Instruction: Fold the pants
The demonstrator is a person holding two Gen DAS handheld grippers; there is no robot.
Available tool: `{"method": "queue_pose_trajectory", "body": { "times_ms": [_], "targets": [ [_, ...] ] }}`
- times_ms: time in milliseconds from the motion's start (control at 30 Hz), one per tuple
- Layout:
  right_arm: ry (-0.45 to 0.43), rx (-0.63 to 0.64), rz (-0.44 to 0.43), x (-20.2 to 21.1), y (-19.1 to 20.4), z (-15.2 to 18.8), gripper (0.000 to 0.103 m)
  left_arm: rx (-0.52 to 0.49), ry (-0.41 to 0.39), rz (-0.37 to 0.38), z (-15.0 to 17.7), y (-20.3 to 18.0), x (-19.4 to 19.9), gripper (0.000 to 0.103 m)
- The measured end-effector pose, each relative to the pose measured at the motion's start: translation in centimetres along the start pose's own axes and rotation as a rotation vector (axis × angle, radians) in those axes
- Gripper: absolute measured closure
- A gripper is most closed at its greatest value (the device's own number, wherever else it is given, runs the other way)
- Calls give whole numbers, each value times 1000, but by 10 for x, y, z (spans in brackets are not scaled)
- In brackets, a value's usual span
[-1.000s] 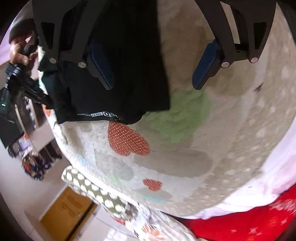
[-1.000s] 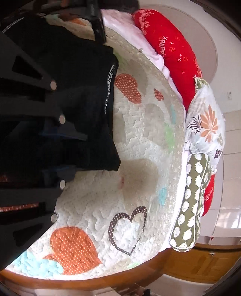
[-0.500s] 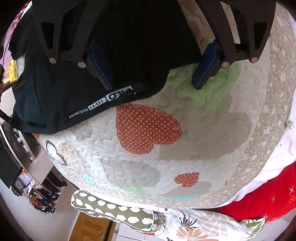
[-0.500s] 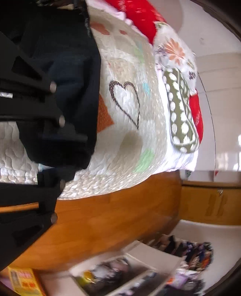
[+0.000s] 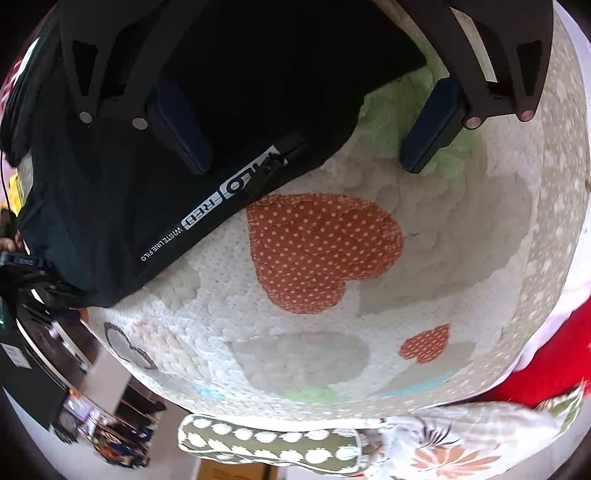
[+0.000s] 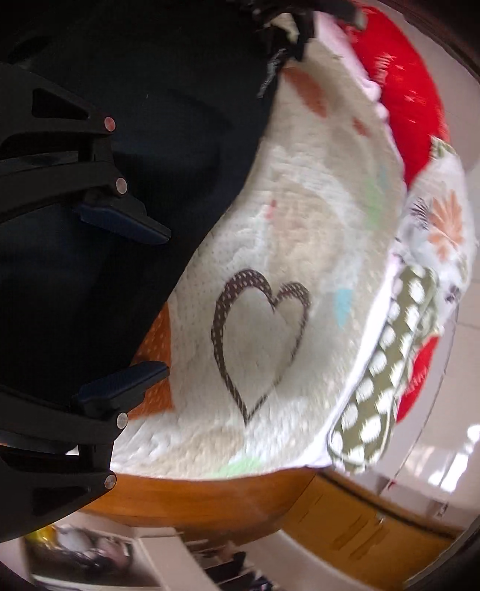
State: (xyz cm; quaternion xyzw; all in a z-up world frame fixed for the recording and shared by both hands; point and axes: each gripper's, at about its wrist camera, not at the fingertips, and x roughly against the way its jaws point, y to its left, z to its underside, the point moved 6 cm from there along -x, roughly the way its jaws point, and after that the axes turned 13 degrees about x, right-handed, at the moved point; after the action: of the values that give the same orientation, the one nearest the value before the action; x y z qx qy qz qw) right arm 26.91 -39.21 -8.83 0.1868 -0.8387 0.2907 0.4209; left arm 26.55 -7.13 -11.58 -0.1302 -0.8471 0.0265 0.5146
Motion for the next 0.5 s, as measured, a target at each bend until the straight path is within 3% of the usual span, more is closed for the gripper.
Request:
{"method": "queue_pose_trajectory", "body": {
  "times_ms": [67, 133, 200, 233, 267, 333, 367, 500],
  "targets": [
    [18, -34, -62, -7, 0, -2, 47, -24, 4, 4, -1, -3, -2, 0],
    [18, -27, -116, -3, 7, -3, 84, -50, -1, 6, -1, -8, -4, 4],
    [24, 13, -99, 1, 16, -6, 97, -79, -9, 20, -1, -15, -1, 21],
    [27, 18, -87, 5, 21, -6, 99, -92, -9, 33, 0, -19, 2, 29],
    [22, 13, -80, 9, 21, -7, 99, -100, -4, 49, 0, -22, 4, 45],
    [-34, -18, -47, 31, 19, -8, 99, -123, -18, 25, 1, -27, 12, 67],
    [-57, -30, -27, 44, 17, -7, 99, -125, -18, 29, 1, -29, 16, 91],
    [-165, -49, 44, 111, 19, -5, 99, -87, -69, 60, 3, -32, 55, 92]
  ]
}}
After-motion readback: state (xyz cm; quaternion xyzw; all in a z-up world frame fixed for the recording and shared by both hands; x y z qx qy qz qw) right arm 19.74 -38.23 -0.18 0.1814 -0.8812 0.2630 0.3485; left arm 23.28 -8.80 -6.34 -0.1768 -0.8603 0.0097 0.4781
